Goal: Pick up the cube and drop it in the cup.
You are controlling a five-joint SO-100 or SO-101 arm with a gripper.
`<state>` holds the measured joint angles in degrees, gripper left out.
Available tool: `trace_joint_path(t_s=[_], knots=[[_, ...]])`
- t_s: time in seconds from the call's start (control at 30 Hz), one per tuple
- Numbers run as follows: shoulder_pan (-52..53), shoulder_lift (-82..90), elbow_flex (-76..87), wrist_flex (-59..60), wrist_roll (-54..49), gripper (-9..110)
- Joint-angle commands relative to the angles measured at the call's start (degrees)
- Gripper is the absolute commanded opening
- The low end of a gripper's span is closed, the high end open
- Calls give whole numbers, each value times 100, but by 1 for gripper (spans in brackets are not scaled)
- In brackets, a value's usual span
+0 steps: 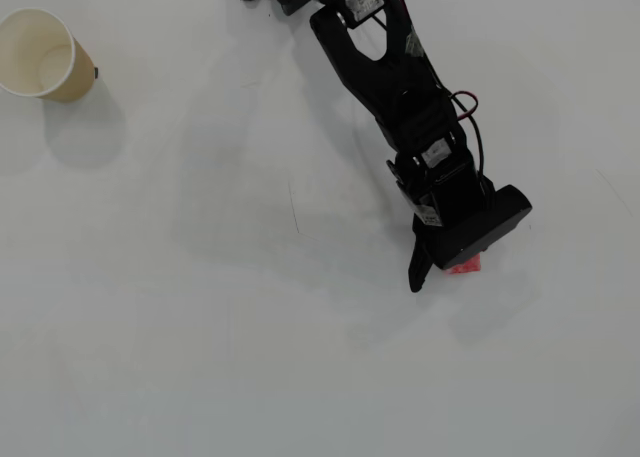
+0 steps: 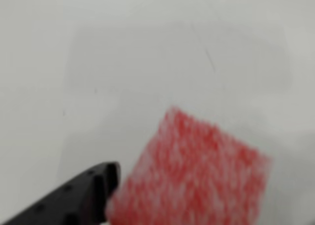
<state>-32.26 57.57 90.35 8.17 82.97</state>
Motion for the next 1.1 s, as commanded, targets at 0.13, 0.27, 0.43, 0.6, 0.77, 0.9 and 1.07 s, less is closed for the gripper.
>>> trace_joint_path(t_s=[0.13,0.27,0.43,0.6,0.77,0.9,1.07], knots=[[-53,149,-782,53,-114,43],[-26,141,-782,123,-114,42],[-18,158,-791,352,-114,34],[26,176,-800,413,-123,26],[79,185,-800,396,-158,15],[88,185,-817,343,-167,7],[97,176,-817,308,-167,0]])
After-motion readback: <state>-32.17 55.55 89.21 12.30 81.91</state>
